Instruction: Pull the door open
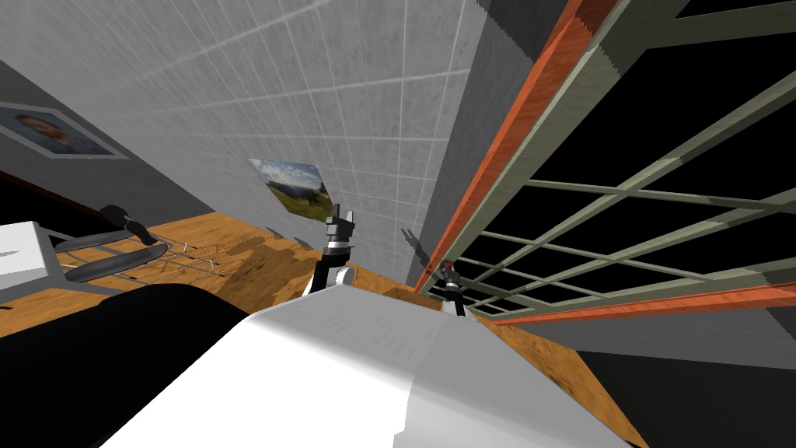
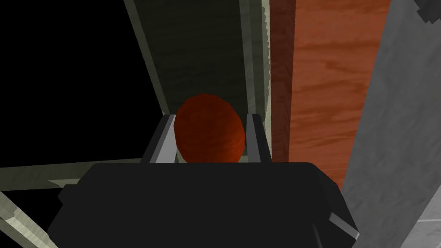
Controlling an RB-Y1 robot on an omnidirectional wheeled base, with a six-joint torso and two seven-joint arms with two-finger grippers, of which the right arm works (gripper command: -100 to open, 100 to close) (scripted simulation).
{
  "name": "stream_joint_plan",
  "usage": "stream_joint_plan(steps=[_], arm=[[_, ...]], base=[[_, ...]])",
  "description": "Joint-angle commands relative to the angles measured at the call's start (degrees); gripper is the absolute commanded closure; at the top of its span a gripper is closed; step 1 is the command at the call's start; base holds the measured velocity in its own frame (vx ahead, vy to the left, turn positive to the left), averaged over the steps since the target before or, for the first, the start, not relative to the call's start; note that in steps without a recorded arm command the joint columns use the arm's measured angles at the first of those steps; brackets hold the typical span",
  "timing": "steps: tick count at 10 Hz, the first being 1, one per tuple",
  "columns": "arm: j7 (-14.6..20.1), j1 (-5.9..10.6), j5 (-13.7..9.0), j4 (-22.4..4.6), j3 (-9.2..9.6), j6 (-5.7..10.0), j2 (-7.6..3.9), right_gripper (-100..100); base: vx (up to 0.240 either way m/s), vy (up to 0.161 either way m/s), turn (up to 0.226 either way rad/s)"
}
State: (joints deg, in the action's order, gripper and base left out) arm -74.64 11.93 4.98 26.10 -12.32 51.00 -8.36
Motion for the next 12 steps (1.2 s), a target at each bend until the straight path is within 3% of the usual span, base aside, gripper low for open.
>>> stream_joint_plan(steps=[1, 12], arm=[[2.6, -0.18, -0.4, 0.1, 0.23, 0.01, 0.01, 100], [17.0, -1.02, -3.5, 0.6, 1.33, 0.06, -0.82, 100]], base=[[-0.015, -0.003, 0.040], [-0.015, -0.001, 0.037]])
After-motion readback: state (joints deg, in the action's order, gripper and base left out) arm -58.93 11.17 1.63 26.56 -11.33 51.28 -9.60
